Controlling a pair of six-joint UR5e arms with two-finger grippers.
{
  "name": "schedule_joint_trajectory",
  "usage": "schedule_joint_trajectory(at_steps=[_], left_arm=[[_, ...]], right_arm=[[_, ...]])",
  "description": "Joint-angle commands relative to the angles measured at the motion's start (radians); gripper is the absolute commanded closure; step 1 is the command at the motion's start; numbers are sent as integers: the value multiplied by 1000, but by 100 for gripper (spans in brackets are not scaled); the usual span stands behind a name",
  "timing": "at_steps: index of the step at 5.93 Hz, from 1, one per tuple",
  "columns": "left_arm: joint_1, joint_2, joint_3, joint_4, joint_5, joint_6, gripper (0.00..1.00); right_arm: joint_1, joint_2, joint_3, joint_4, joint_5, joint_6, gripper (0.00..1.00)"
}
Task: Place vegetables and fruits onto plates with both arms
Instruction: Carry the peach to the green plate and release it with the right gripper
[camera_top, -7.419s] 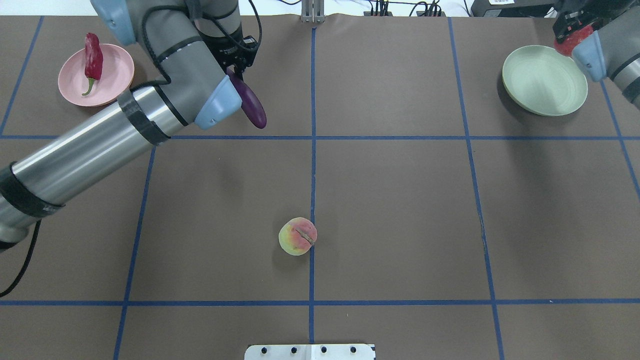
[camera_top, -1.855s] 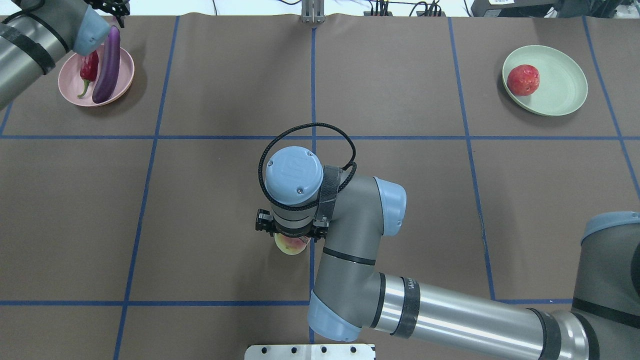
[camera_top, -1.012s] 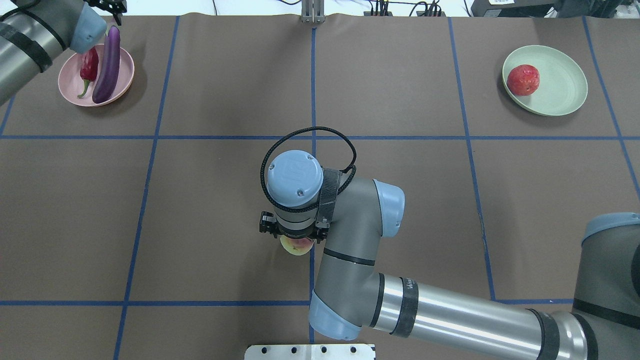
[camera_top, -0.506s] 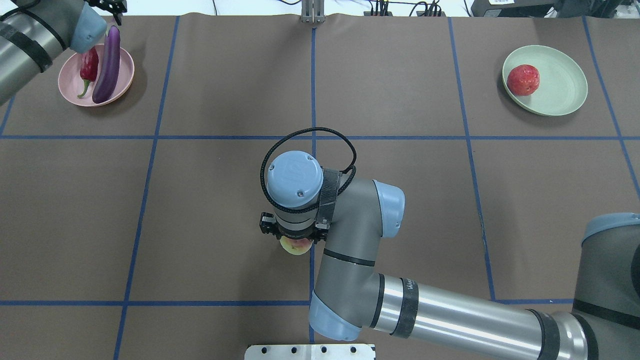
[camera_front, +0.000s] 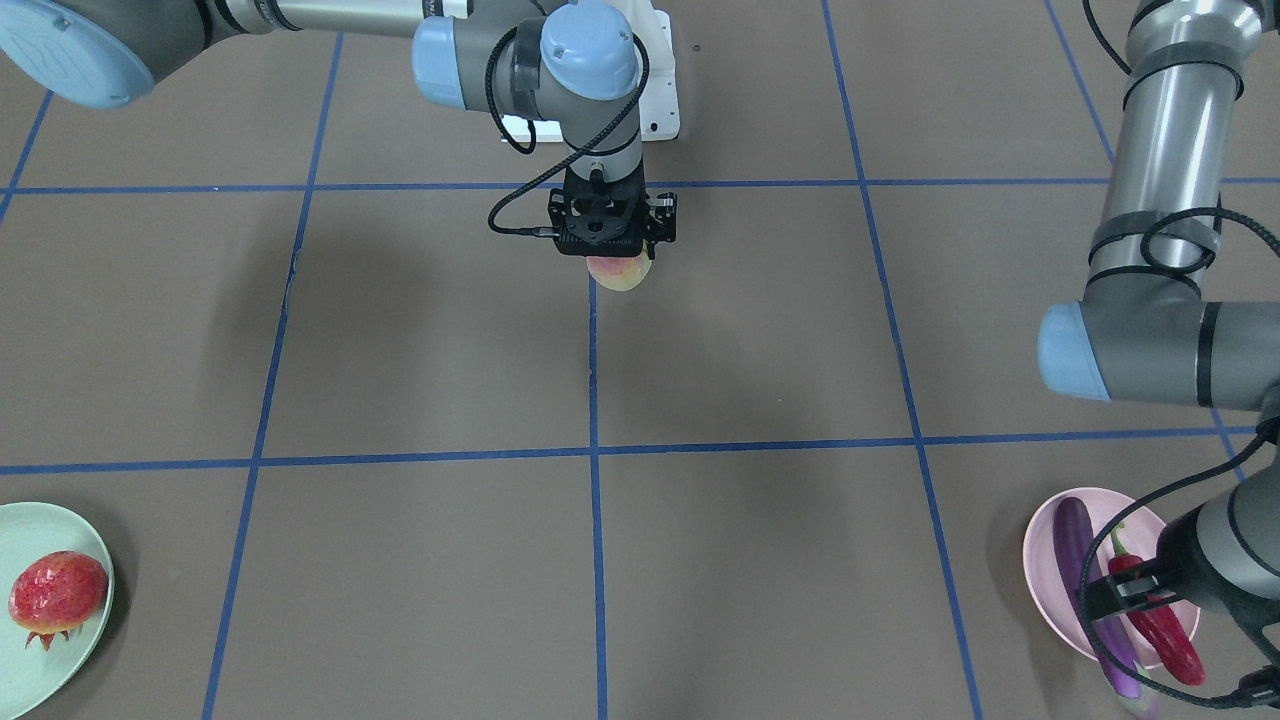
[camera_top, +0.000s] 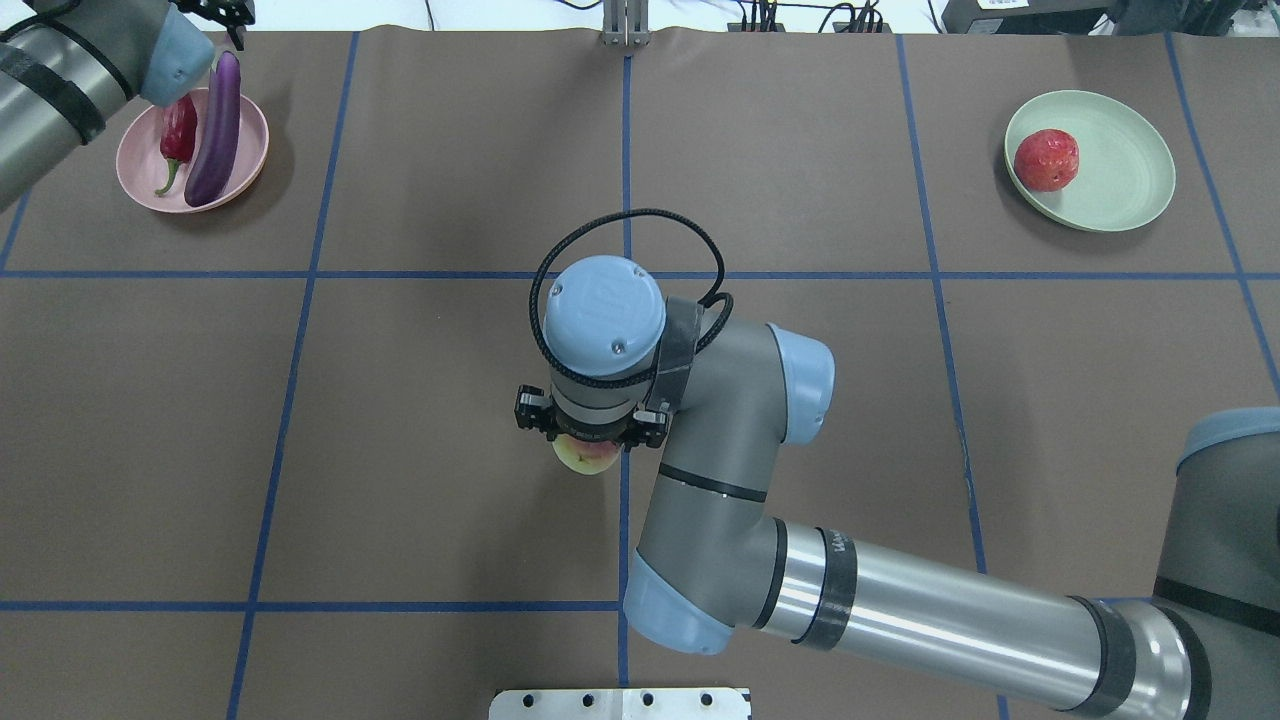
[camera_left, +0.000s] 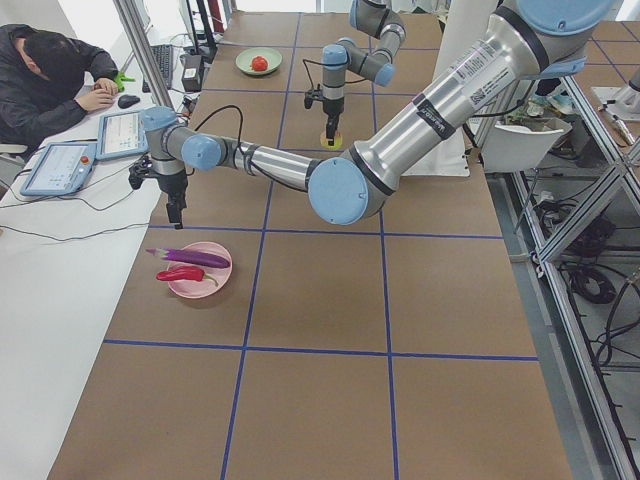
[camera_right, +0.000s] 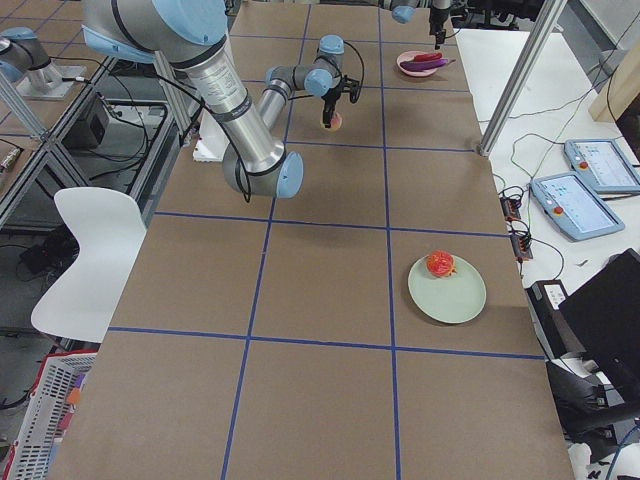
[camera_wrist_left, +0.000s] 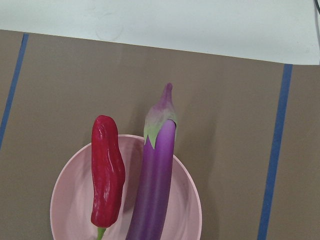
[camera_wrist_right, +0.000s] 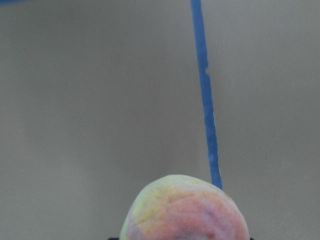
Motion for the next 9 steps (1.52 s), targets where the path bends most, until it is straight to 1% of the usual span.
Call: schedule_joint_trajectory(at_steps=[1, 2, 3, 4, 5, 6, 7, 8, 9], left_arm=[[0, 153, -249, 1, -53, 27, 0], [-39, 250, -357, 8, -112, 265, 0], [-108, 315, -364, 9, -181, 461, 0], [-151, 361, -373, 1, -179, 485, 0], [-206, 373, -375, -1, -183, 505, 0], [-245, 389, -372, 7, -176, 624, 0], [-268, 425, -367, 7, -176, 683, 0], [-276, 479, -370, -32, -176, 680, 0], [-273, 514, -357, -63, -174, 680, 0]], right_arm=[[229, -8, 26, -2, 140, -100, 100], [344, -66, 23, -4, 192, -228, 100], [434, -129, 15, -5, 216, -389, 100], [536, -174, 3, -37, 242, -589, 100], [630, -189, -45, -60, 244, -786, 100], [713, -232, -122, -54, 244, -994, 100], [785, -234, -227, -45, 242, -1189, 100], [812, -236, -321, 23, 233, -1241, 100], [827, -245, -463, 214, 230, -1242, 100]])
